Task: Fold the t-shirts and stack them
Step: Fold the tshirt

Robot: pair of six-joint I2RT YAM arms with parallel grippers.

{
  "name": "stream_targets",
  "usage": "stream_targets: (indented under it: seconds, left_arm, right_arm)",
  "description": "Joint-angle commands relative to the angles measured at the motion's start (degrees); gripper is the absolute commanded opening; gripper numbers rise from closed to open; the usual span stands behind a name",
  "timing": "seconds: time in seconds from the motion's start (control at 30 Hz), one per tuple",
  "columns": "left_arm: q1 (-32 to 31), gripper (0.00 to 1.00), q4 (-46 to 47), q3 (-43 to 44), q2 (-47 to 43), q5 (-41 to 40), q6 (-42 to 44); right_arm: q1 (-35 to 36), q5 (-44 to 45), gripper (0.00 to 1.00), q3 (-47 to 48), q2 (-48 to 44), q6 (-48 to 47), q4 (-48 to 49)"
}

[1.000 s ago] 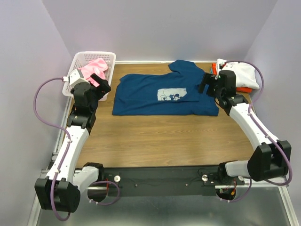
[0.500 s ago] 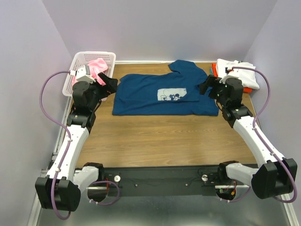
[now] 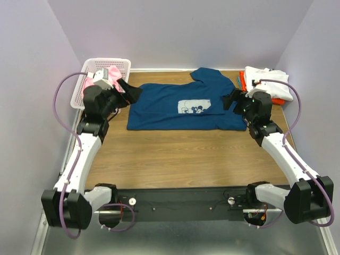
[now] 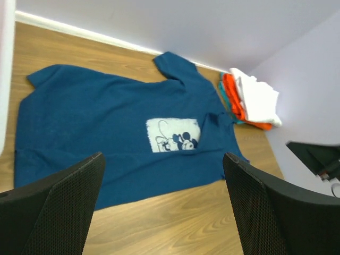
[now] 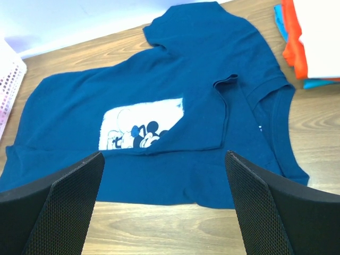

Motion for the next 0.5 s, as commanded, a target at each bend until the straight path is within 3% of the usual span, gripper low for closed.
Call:
stream_targets:
  seconds: [0.0,0.2,0.37,0.47]
  left_arm:
    - [0.5,0.98,-14.7,6.6,6.2,-7.1,-0.3]
    - [0.4,0.99,-7.1,-3.7,0.7,-23.3,-10.2]
    - [-0.3,0.98,2.4,-13.7,-5.1,-22.4,-3.6]
    - [-0.3,0.98,0.7,-14.3,-3.8,-23.4,-2.1]
  right_arm:
    - [-0.2,-3.8,1.00,-1.8,-0.8,0.2,3.0]
    - [-0.2,-4.5,1.00,-3.3,-1.6,0.1,4.3]
    - [-0.2,-4.7,1.00,-5.3,-1.6,1.6,5.3]
    - [-0.3,-4.9,1.00,-7.0,-1.1,2.6,6.6]
